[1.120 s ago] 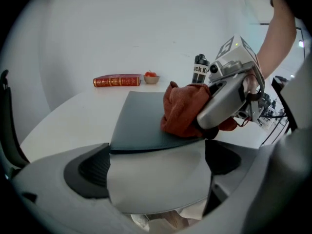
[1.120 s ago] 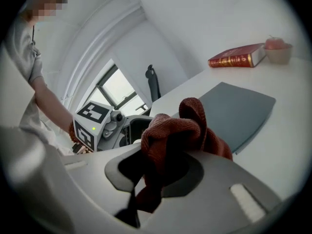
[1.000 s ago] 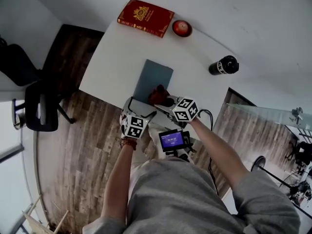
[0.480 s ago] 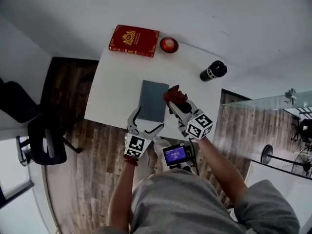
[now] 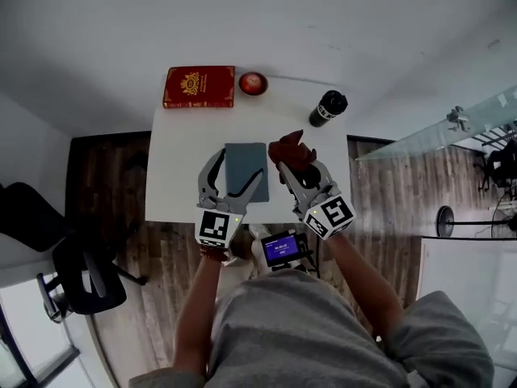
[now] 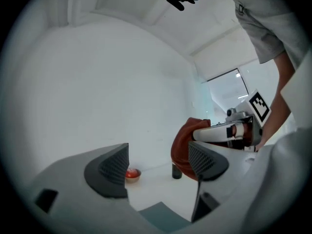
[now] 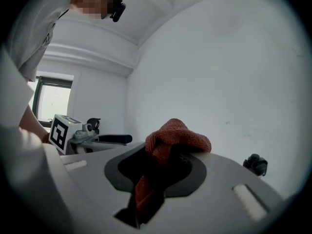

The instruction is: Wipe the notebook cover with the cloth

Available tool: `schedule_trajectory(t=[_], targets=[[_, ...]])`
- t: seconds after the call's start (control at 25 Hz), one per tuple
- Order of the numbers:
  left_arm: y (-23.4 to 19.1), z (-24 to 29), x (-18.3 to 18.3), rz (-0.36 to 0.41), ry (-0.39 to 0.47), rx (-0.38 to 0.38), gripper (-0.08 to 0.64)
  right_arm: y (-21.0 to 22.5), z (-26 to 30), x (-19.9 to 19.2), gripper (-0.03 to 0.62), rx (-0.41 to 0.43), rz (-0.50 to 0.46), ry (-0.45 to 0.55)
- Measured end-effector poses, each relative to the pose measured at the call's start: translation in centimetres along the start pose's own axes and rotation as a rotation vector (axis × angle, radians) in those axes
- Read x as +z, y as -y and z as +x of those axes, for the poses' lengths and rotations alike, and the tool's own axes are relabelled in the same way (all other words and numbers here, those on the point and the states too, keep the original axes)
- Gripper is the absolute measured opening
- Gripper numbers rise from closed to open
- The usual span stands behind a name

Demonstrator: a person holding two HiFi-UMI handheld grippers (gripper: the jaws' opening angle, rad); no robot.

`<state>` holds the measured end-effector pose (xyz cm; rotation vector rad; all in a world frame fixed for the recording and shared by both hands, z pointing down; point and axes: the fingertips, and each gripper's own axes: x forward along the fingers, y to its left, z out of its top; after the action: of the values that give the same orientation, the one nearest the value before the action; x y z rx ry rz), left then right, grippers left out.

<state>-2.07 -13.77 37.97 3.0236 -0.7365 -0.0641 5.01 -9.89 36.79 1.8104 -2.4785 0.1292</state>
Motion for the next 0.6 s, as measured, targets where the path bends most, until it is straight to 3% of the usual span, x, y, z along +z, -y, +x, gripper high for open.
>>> schedule_trajectory(t=[0.2, 0.44, 0.6], targets=[[-0.7, -1.4, 3.2, 0.002, 0.052, -0.012, 0.311, -2.2, -0.8, 1.8, 0.08, -0.067, -0.01, 0.025], [0.0, -3.4, 2.5, 0.038, 0.007, -0.044, 0.199, -5.3, -1.7, 2.6, 0.08, -0.114, -0.065, 0.028], [1.4, -4.9, 2.3, 0.078, 0.006, -0.074, 0.062, -7.7, -2.4, 1.6, 0.08, -0.088, -0.087, 0.002]])
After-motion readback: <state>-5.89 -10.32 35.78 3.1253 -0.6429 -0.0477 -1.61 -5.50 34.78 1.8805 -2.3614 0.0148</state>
